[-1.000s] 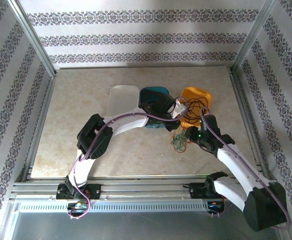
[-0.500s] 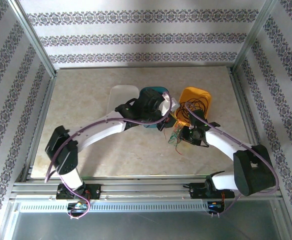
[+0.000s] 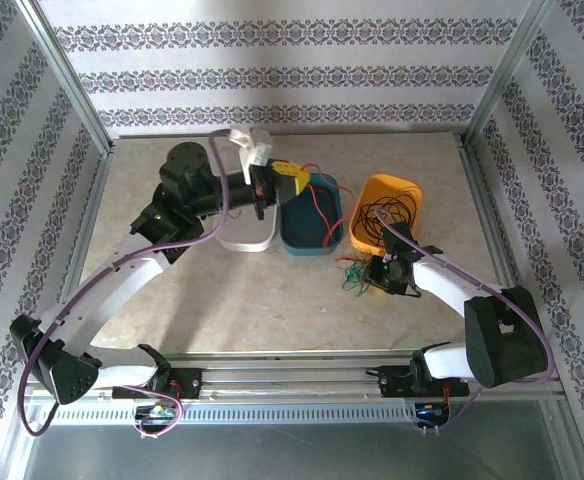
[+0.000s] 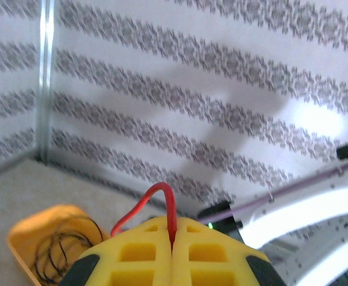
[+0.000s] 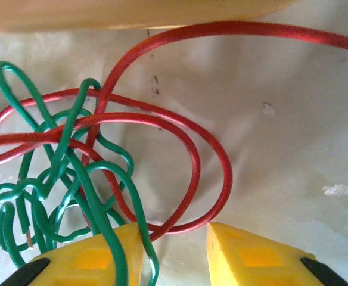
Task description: Untangle the cables
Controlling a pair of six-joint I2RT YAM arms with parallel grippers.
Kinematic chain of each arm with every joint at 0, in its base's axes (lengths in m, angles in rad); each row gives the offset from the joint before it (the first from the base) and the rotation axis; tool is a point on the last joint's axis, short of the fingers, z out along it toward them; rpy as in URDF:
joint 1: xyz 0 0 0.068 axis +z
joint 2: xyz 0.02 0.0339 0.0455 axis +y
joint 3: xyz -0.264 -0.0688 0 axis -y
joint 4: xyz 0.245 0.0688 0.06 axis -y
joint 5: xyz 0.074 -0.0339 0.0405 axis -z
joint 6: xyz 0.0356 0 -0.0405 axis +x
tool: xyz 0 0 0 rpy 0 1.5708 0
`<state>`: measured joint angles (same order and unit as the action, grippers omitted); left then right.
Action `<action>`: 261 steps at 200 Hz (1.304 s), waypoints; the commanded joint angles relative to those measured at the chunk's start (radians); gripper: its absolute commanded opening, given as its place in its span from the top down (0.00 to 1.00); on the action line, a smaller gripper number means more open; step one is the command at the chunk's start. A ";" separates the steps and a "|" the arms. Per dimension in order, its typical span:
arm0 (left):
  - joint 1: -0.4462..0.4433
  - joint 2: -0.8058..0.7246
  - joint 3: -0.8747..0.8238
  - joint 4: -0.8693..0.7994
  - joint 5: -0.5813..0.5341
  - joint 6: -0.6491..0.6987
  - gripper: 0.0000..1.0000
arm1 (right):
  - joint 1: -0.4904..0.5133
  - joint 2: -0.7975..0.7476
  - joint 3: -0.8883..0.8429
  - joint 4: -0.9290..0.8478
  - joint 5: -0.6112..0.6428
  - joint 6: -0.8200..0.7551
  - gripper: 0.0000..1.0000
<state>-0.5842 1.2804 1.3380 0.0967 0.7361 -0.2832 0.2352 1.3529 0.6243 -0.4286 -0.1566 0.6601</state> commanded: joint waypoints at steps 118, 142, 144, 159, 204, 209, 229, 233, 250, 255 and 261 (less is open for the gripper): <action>0.112 0.328 0.029 0.215 -0.299 -0.094 1.00 | -0.004 -0.381 -0.029 0.068 -0.124 0.025 0.60; 0.113 0.481 0.068 0.212 -0.259 -0.120 1.00 | -0.006 -0.386 -0.022 0.058 -0.122 0.027 0.60; 0.113 0.492 0.071 0.208 -0.255 -0.126 1.00 | -0.007 -0.385 -0.021 0.057 -0.122 0.027 0.60; 0.112 0.566 0.082 0.191 -0.237 -0.164 1.00 | -0.005 -0.382 -0.015 0.041 -0.125 0.028 0.60; 0.098 0.699 0.065 0.058 -0.406 -0.144 1.00 | 0.004 -0.407 -0.009 0.025 -0.094 0.024 0.60; 0.093 0.709 0.069 0.043 -0.422 -0.138 1.00 | 0.004 -0.405 -0.007 0.025 -0.093 0.025 0.60; 0.072 0.731 0.103 -0.031 -0.487 -0.106 0.76 | 0.008 -0.390 0.008 0.027 -0.093 0.021 0.61; 0.067 0.732 0.110 -0.047 -0.500 -0.095 0.70 | 0.009 -0.388 0.010 0.026 -0.092 0.021 0.61; 0.048 0.716 0.129 -0.077 -0.546 -0.043 0.48 | 0.015 -0.384 0.016 0.026 -0.078 0.022 0.61; 0.045 0.706 0.134 -0.080 -0.549 -0.028 0.45 | 0.016 -0.385 0.014 0.026 -0.075 0.025 0.61; 0.039 0.694 0.142 -0.086 -0.555 -0.014 0.40 | 0.015 -0.385 0.013 0.026 -0.069 0.028 0.61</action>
<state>-0.5121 2.0083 1.4174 0.0692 0.2619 -0.3744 0.2390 0.9665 0.6079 -0.3920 -0.2596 0.6788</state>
